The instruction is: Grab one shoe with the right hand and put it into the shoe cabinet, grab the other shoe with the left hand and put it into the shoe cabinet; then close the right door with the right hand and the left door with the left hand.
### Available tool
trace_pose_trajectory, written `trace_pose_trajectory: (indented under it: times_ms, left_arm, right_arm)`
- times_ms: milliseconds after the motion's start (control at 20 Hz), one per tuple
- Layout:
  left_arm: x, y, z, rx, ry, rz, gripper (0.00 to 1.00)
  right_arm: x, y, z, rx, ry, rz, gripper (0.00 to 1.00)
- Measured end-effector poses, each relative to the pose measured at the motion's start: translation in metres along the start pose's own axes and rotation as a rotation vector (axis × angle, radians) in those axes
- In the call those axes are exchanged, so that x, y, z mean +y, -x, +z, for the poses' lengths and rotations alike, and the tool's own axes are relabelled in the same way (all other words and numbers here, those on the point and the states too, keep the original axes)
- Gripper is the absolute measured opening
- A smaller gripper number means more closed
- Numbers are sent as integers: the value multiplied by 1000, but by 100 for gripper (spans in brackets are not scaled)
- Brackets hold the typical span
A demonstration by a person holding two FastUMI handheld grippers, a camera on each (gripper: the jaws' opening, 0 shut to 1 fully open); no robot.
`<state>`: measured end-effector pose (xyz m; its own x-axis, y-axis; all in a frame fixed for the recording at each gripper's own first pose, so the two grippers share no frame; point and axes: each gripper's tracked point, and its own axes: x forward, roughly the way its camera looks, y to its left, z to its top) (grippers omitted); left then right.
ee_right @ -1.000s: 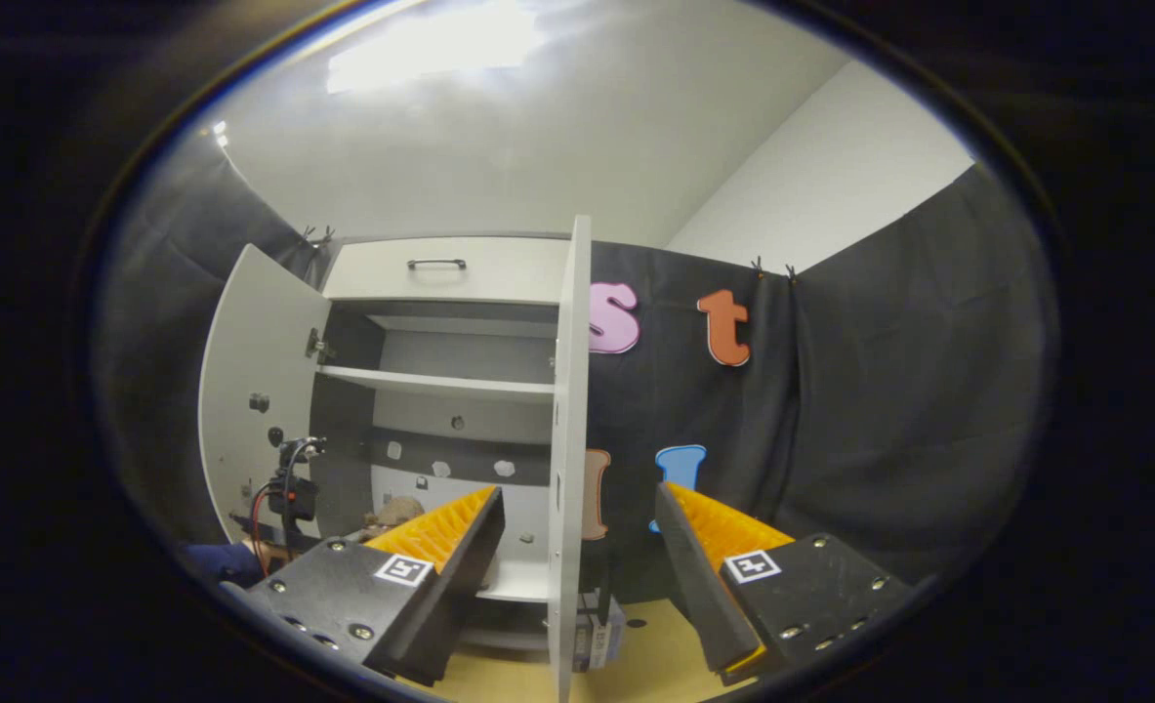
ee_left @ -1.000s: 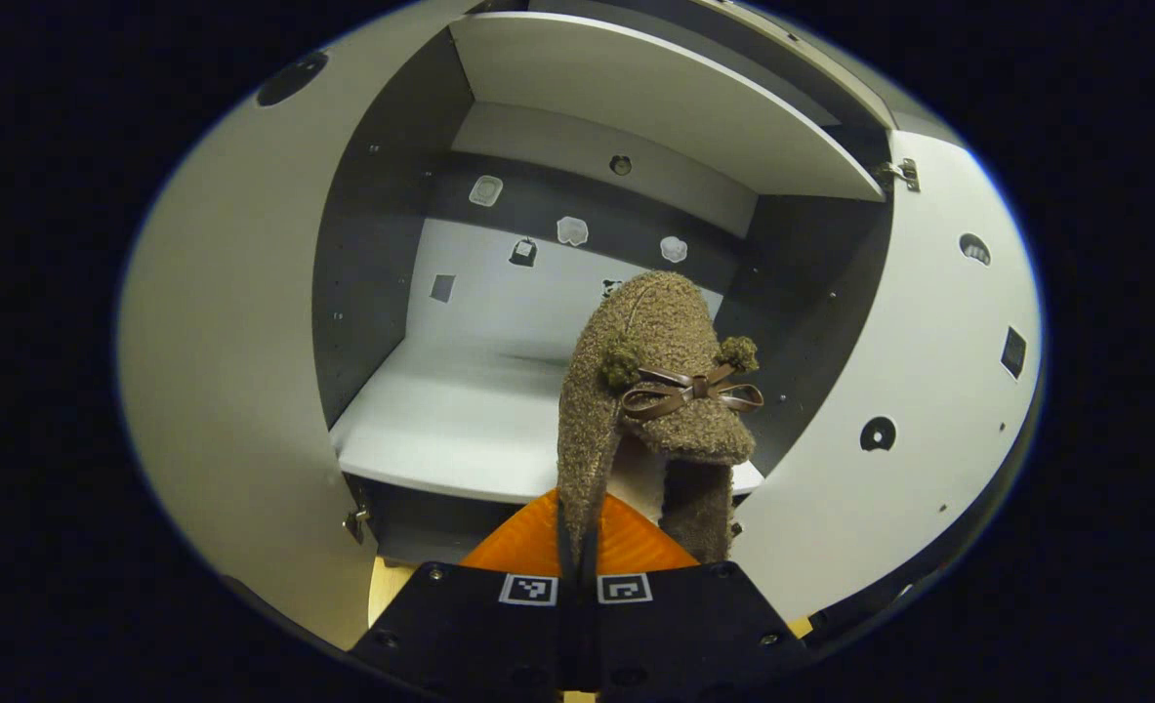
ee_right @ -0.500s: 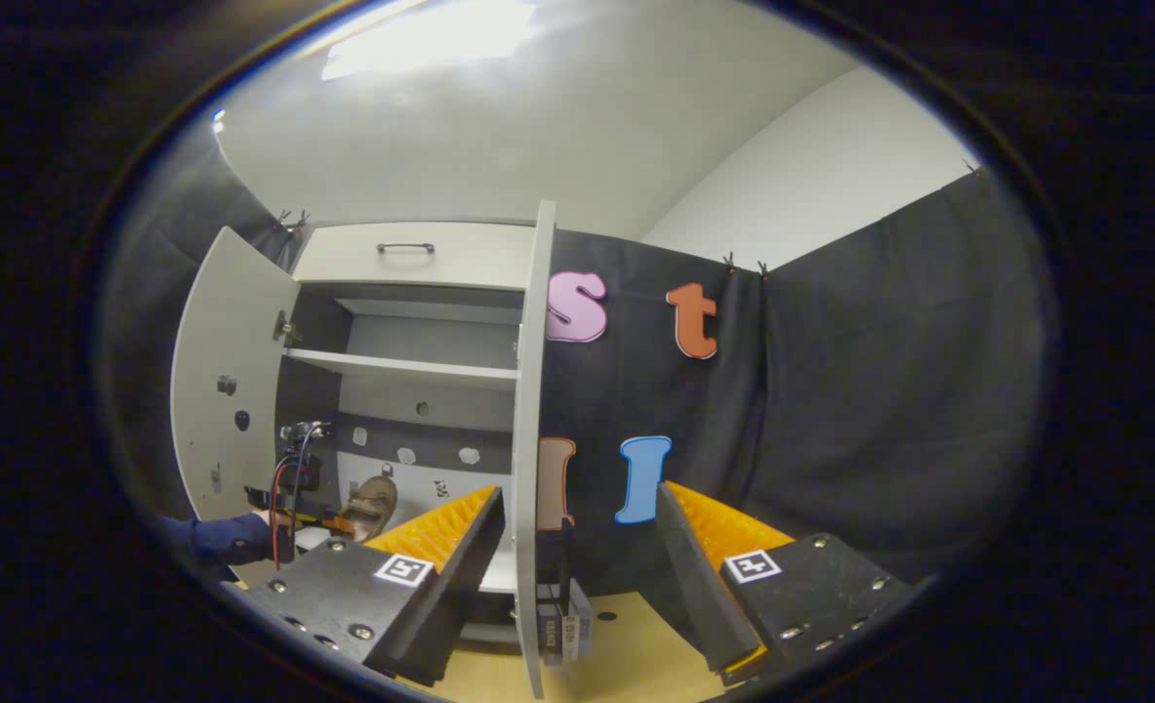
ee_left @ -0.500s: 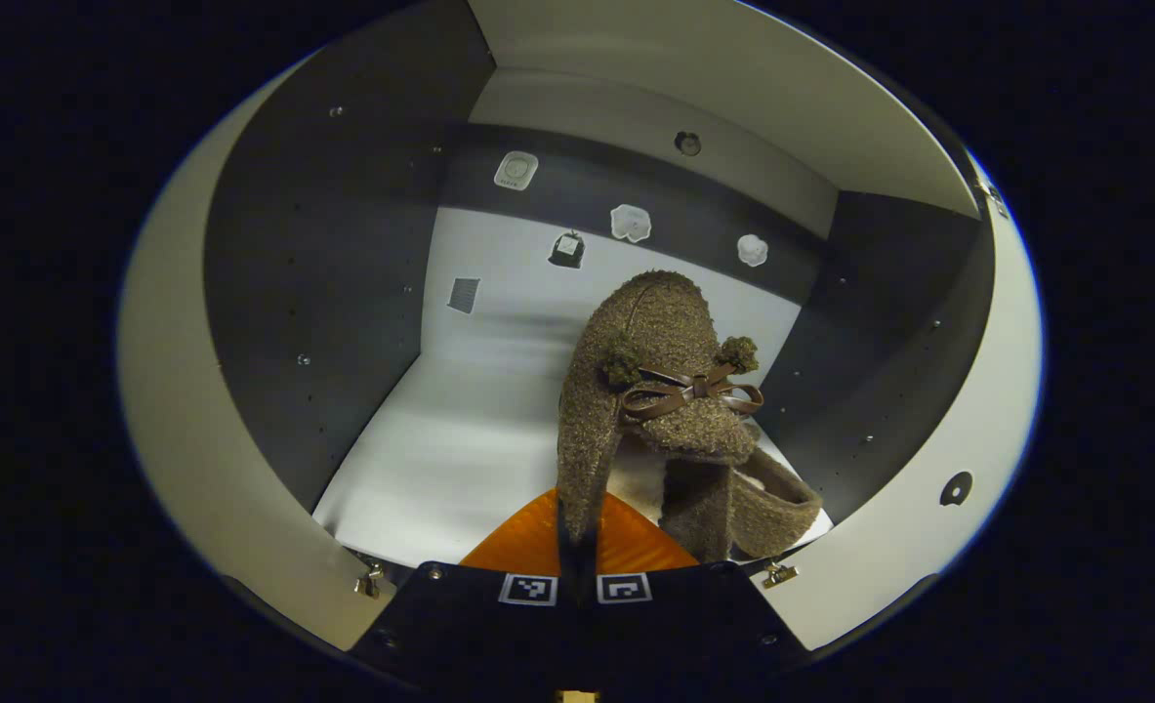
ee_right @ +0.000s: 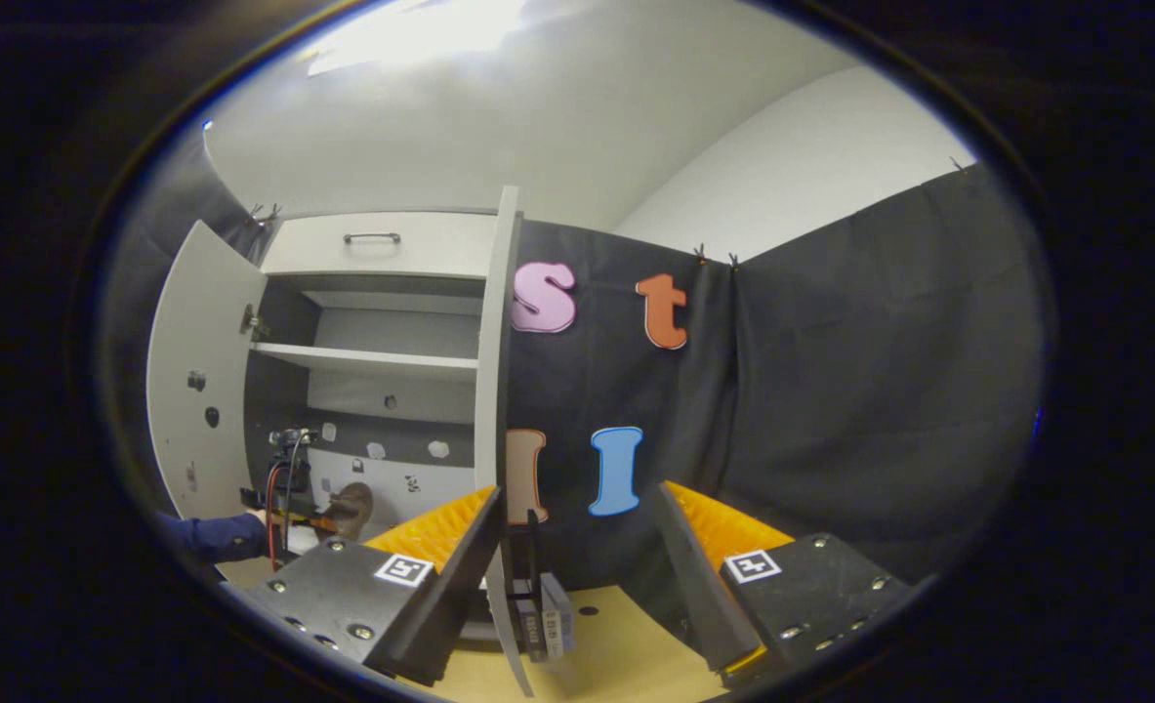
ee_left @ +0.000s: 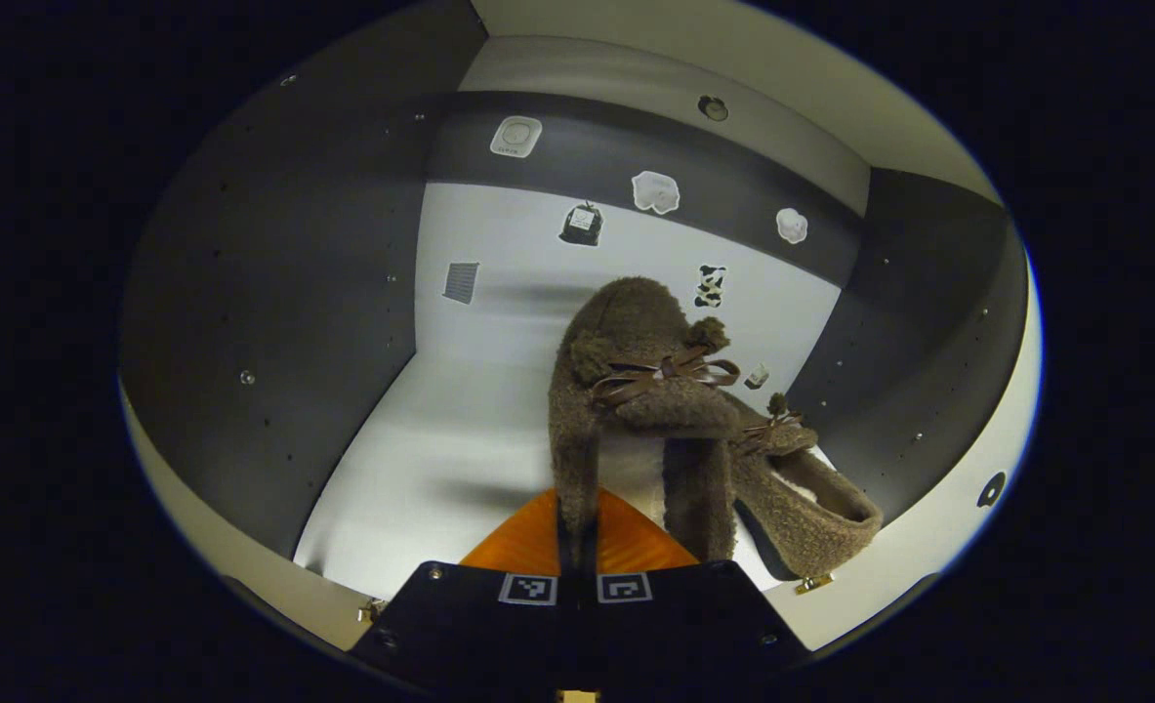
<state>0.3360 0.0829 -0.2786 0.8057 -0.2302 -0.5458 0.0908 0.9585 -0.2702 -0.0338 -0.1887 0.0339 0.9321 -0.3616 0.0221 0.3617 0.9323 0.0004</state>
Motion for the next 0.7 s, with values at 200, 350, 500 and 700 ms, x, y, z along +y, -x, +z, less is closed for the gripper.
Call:
trace_pose_trajectory:
  times_ms: [200,350,500,700]
  left_arm:
    - [1,-10,-1,14,-57,19,2]
    - [-2,-16,2,8,-91,33,6]
    - [0,-20,5,-9,-106,46,14]
    - [9,-21,14,-36,-131,89,26]
  right_arm:
    - [-5,1,-8,14,-5,-27,93]
    - [-10,3,-16,27,-25,-45,93]
    - [-20,6,-24,41,-47,-72,93]
    - [-31,8,-33,59,-61,-111,92]
